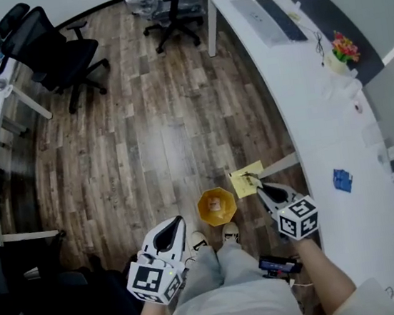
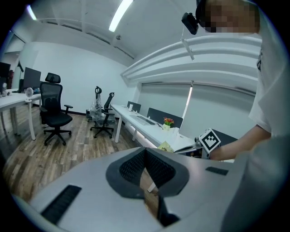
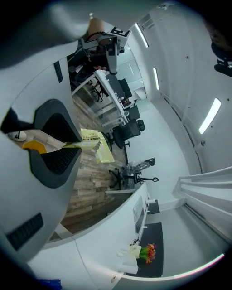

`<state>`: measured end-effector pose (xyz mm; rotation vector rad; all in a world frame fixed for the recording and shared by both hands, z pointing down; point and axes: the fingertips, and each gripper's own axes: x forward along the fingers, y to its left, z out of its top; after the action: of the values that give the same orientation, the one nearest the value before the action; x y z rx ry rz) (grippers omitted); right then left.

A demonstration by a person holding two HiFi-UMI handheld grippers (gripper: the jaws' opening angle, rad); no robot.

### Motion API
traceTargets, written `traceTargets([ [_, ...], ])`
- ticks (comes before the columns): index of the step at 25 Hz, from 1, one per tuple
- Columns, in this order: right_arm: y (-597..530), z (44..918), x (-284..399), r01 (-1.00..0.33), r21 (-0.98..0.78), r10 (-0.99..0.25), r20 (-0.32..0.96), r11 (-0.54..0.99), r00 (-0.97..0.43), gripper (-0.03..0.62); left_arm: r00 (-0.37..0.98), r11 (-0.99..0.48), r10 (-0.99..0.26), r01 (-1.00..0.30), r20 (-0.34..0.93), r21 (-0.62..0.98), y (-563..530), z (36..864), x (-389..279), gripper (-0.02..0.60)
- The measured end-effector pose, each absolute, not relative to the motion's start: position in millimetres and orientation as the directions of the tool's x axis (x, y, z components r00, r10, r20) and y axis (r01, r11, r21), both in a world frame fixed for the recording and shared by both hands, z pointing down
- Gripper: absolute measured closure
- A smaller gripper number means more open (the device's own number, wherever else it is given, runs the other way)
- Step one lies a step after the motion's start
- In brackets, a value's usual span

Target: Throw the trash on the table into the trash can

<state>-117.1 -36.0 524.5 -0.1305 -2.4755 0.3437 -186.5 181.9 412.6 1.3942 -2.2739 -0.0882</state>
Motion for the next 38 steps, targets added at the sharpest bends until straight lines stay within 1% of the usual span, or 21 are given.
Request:
traceTargets([
  [4, -29, 570, -117, 0.02, -0.311, 0.215, 0.607, 0.95, -0.765, 0.534, -0.367, 0.495, -0.846, -0.81, 0.387, 0.313, 180, 452, -188, 0.58],
  [8, -25, 629, -127, 0.011, -0.352, 0.239, 0.612, 0.936, -0.754, 0.534, -0.366, 0.506, -0.836, -0.803, 0.409, 0.315, 173, 499, -201, 0.58],
  [13, -3, 712, -109, 0.0, -0.393, 0.274, 0.641, 0.919, -0.717, 0.534, -0.35, 0.514, -0.823, -0.795, 0.448, 0.323, 173, 563, -201, 0.58],
  [18, 5, 817, -103, -0.009, -0.392, 0.284, 0.682, 0.92, -0.674, 0.534, -0.332, 0.512, -0.82, -0.789, 0.466, 0.339, 171, 649, -204, 0.58],
  [24, 18, 951, -87, -0.063, -0.405, 0.286, 0.737, 0.912, -0.613, 0.534, -0.321, 0.513, -0.817, -0.784, 0.478, 0.349, 169, 746, -207, 0.58],
  [28, 35, 1016, -79, -0.089, -0.41, 0.292, 0.769, 0.908, -0.569, 0.533, -0.324, 0.523, -0.81, -0.776, 0.488, 0.353, 174, 785, -206, 0.58],
  [32, 46, 1050, -77, -0.105, -0.389, 0.281, 0.804, 0.915, -0.524, 0.531, -0.31, 0.526, -0.803, -0.77, 0.508, 0.361, 183, 802, -200, 0.58],
  [33, 49, 1055, -77, -0.105, -0.381, 0.279, 0.813, 0.918, -0.512, 0.505, -0.306, 0.524, -0.802, -0.773, 0.513, 0.358, 185, 803, -199, 0.58],
  [34, 50, 1059, -77, -0.108, -0.372, 0.273, 0.822, 0.922, -0.5, 0.419, -0.304, 0.524, -0.8, -0.774, 0.517, 0.355, 187, 802, -198, 0.58],
  [35, 50, 1062, -76, -0.11, -0.36, 0.264, 0.83, 0.926, -0.491, 0.381, -0.304, 0.524, -0.799, -0.775, 0.519, 0.354, 188, 801, -197, 0.58],
  [36, 50, 1063, -75, -0.11, -0.346, 0.253, 0.836, 0.932, -0.486, 0.367, -0.306, 0.526, -0.798, -0.774, 0.519, 0.354, 190, 800, -196, 0.58],
  [38, 48, 1061, -76, -0.101, -0.328, 0.241, 0.839, 0.939, -0.488, 0.359, -0.312, 0.531, -0.797, -0.77, 0.517, 0.354, 195, 798, -194, 0.58],
])
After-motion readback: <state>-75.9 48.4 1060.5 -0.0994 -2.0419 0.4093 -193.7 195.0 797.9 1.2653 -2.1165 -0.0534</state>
